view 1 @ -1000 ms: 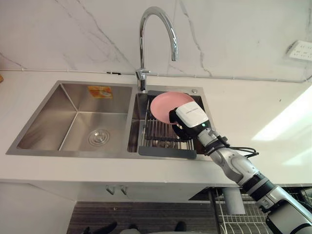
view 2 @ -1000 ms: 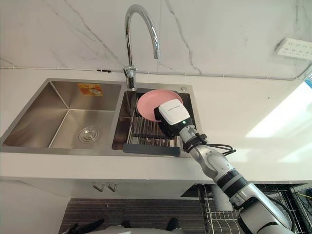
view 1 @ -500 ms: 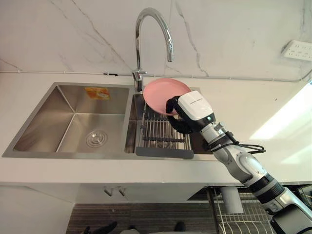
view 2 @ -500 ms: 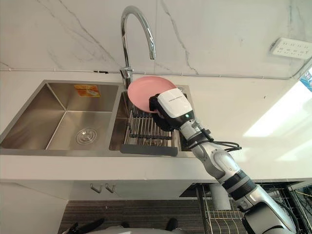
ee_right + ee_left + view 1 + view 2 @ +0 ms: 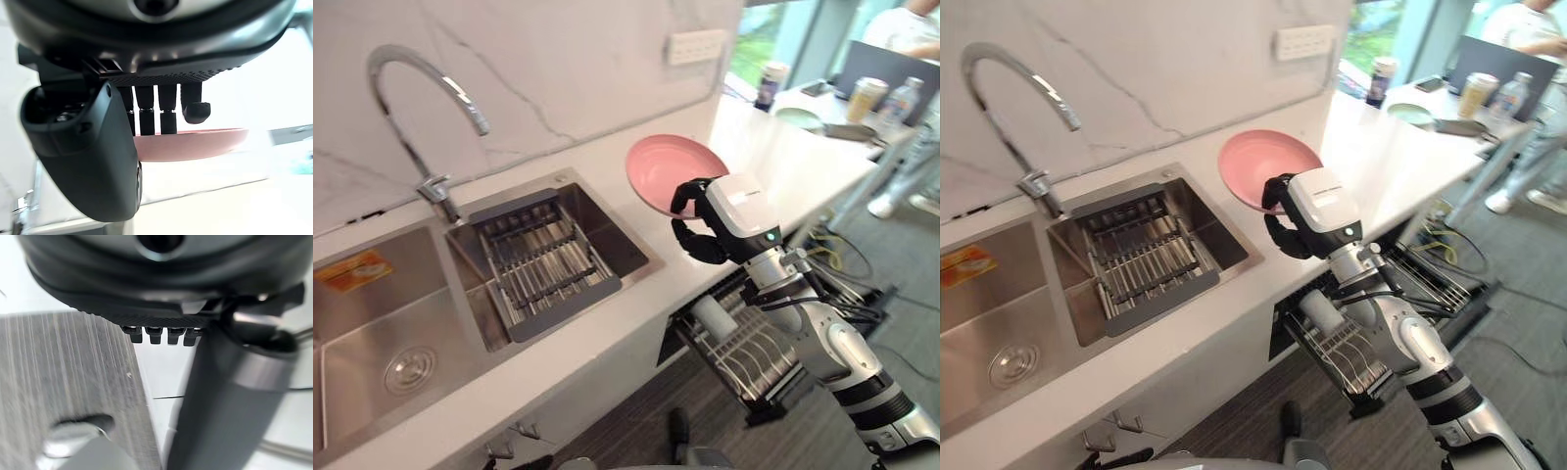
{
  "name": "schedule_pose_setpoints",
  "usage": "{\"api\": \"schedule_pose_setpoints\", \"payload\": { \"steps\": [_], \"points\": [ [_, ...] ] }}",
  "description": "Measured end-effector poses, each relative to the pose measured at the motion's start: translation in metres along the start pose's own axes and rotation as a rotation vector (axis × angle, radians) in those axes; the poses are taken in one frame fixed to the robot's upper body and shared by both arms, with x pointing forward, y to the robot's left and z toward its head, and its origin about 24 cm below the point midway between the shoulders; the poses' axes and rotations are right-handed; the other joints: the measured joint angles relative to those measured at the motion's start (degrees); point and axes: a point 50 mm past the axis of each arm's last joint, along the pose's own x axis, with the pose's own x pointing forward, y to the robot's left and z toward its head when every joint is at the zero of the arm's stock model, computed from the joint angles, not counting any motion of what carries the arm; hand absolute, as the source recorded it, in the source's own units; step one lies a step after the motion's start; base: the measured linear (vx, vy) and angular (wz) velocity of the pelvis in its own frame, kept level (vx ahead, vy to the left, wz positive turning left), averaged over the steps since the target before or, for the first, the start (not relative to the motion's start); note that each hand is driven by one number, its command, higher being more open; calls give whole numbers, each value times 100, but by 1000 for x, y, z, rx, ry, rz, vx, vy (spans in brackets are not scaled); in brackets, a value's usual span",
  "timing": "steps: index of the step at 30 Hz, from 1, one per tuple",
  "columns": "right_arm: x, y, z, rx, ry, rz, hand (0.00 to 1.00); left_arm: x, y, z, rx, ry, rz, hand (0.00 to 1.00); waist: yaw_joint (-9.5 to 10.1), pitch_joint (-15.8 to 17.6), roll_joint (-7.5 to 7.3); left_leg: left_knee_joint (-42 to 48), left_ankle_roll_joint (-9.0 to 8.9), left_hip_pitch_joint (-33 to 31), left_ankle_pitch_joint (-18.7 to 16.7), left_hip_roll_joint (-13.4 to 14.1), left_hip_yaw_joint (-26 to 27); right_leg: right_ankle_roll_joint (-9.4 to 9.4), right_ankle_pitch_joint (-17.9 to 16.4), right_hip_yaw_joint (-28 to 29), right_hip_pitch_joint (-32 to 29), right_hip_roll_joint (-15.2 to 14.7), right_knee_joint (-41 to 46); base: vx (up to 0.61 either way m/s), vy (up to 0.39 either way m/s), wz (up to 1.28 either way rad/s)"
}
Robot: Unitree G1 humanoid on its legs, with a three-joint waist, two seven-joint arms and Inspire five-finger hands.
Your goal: Walk over to the sink, pick up the cup, carry it to the dishwasher, place the cup inside the dishwasher, then close the dishwasher door
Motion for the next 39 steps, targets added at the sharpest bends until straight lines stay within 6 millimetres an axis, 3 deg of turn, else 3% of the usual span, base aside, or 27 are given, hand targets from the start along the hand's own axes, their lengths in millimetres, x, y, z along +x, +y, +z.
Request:
{"api": "schedule_pose_setpoints", "payload": {
  "steps": [2,3,4,5,8,11,14,18,25,30,36,39],
  "points": [
    [1,-1,3,8,-34,-10,0,1,8,-1,-4,31,22,100,106,-25,3,-10,-27,119,17,187,434,15,-679,-747,421,-389,897,-79,42,-113],
    [1,-2,6,12,-53,-15,0,1,11,0,-10,38,30,100,171,-66,-13,-3,-73,107,44,277,582,104,-813,-949,651,-471,926,-17,-60,-104],
    [4,-4,8,17,-74,-27,0,1,15,4,-26,32,37,100,199,-149,-65,56,-145,-50,86,406,719,220,-805,-1077,922,-465,572,21,-137,-91],
    [9,-8,9,10,-88,-45,0,3,19,11,-69,33,53,100,204,-194,-190,148,-233,-252,146,471,772,598,-634,-1001,1103,-280,-251,16,-172,-69],
    [15,-13,1,-22,-48,-36,0,4,26,13,-97,71,72,100,223,-197,-191,146,-394,-329,273,589,529,826,-319,-904,1591,272,-1641,-12,-286,-47],
    [13,-19,-11,-19,9,-13,0,5,23,15,-85,78,32,100,208,-208,-211,-8,-572,-267,393,643,347,785,-177,-807,1714,504,-1993,-87,-136,-19],
    [6,-22,-22,2,78,-16,0,6,-2,28,-54,49,-68,100,207,-206,-227,-187,-585,-288,549,583,281,742,-44,-786,1725,569,-2230,-112,-38,-4],
    [-4,-17,-29,17,126,5,0,6,-19,41,-44,8,-129,100,122,-195,-244,-384,-560,-328,688,442,53,748,44,-794,1725,564,-2386,-90,24,2],
    [-19,-8,-52,42,254,37,0,6,-17,34,-39,12,-116,100,61,-171,-234,-753,-500,-351,934,240,-119,753,108,-841,1613,485,-2406,-48,67,6],
    [-30,7,-71,65,370,68,0,6,-23,30,-14,18,-127,100,46,-31,-143,-787,-452,-485,990,143,-281,761,131,-841,1432,393,-2283,-45,92,2],
    [-22,10,-100,20,467,42,0,4,-50,72,-59,-104,-209,100,14,791,84,-691,-244,-1107,1125,38,-316,718,189,-756,655,176,-1835,-123,89,0],
    [1,-4,-109,-6,474,-22,0,2,-56,98,-75,-206,-225,100,-4,1260,149,-594,-149,-1505,1191,-8,-323,657,346,-701,268,138,-1832,-111,68,-5]
  ]
}}
